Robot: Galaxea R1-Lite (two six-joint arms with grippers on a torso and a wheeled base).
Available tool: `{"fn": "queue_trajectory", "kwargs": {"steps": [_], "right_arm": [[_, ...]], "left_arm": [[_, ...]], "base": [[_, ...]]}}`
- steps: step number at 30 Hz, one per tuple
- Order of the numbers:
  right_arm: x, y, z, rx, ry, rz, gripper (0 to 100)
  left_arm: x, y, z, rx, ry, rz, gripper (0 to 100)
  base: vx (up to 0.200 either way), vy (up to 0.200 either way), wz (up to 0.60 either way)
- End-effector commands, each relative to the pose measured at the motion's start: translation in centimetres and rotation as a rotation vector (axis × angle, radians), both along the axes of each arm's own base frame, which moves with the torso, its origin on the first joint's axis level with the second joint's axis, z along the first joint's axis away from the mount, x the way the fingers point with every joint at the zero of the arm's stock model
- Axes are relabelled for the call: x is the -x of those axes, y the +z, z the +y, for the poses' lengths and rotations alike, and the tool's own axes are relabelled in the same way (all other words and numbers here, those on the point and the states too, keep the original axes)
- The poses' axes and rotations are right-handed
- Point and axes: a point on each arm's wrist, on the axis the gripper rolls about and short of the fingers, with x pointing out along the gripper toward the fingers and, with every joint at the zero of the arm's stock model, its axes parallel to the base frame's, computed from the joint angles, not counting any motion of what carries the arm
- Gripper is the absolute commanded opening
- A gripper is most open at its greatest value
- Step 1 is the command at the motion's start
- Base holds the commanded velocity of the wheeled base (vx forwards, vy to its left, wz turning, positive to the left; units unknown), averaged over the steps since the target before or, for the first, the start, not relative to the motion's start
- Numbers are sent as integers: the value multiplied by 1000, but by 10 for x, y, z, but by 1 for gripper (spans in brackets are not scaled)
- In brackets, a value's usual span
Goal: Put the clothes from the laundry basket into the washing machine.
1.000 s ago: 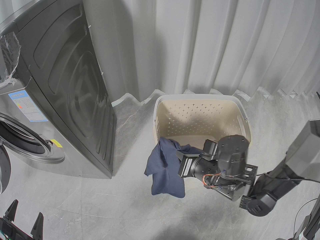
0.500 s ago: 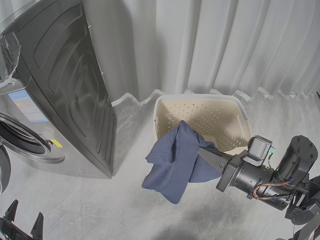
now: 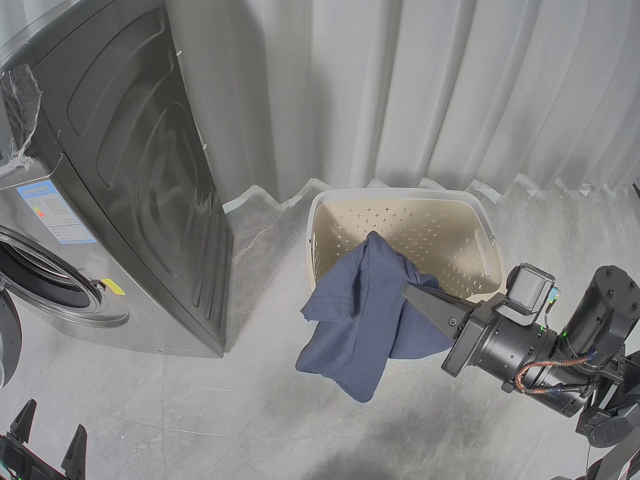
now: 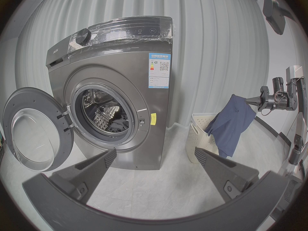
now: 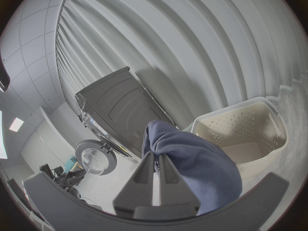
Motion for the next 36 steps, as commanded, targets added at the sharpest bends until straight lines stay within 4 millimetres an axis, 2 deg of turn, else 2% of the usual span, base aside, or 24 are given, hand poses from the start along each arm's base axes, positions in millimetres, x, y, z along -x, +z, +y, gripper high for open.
{"fn": "queue_trajectory", "kwargs": {"steps": [1, 8, 26, 36], "right_arm": [[1, 2, -1, -5, 0, -6, 0], [2, 3, -1, 3, 1, -47, 0], [5, 5, 1, -7, 18, -57, 0], [9, 8, 1, -15, 28, -67, 0]], "left_arm": [[0, -4, 0, 0, 0, 2, 100], [0, -4, 0, -4, -2, 1, 100], [0, -5, 0, 8, 1, 2, 100], [0, -5, 0, 5, 4, 2, 100]], "base": [[0, 0, 0], [0, 0, 0], [-200, 0, 0], [0, 20, 0]]}}
